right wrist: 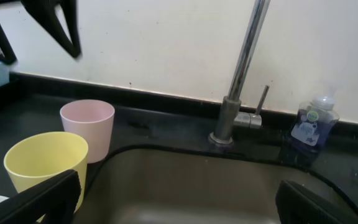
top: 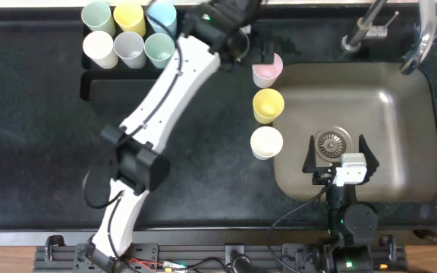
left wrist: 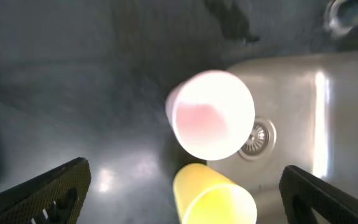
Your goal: Store Cups
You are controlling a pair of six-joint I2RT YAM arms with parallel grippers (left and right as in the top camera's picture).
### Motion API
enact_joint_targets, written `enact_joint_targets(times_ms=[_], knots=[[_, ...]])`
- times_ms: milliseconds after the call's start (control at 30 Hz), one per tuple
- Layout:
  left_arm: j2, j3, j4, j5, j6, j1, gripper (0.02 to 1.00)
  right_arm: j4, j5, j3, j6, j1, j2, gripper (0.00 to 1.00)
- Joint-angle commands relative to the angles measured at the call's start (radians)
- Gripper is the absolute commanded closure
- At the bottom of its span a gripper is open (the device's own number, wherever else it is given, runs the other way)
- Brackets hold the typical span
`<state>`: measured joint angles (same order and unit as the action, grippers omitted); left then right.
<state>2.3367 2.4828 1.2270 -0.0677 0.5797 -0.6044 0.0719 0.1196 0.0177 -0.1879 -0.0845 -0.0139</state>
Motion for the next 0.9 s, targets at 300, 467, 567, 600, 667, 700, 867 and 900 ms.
enact_joint_targets(times_ms=[300,467,567,600,667,700,867,900], knots=[[0.111,0.047,-0.020,0.062,0.107,-0.026,0.018,-0.006,0.004,-0.013,-0.003,0.006,0.010,0.003],[0.158,0.063,-0.028,0.100,0.116,-0.031,0.018,-0.006,0.003,-0.013,-0.003,0.006,0.010,0.005],[0.186,0.079,-0.026,0.123,0.129,-0.032,0.025,-0.006,0.003,-0.013,-0.003,0.006,0.010,0.005],[0.193,0.083,-0.027,0.125,0.129,-0.032,0.029,-0.006,0.003,-0.013,-0.003,0.006,0.010,0.003],[0.205,0.084,-0.030,0.135,0.134,-0.032,0.053,-0.006,0.004,-0.013,-0.003,0.006,0.010,0.003],[0.211,0.084,-0.033,0.142,0.135,-0.032,0.073,-0.006,0.004,-0.013,-0.003,0.006,0.010,0.003],[0.234,0.084,-0.051,0.144,0.136,-0.032,0.380,-0.006,0.004,-0.013,-0.003,0.006,0.010,0.003],[0.236,0.084,-0.055,0.145,0.136,-0.033,0.481,-0.006,0.004,-0.013,-0.003,0.006,0.010,0.005]])
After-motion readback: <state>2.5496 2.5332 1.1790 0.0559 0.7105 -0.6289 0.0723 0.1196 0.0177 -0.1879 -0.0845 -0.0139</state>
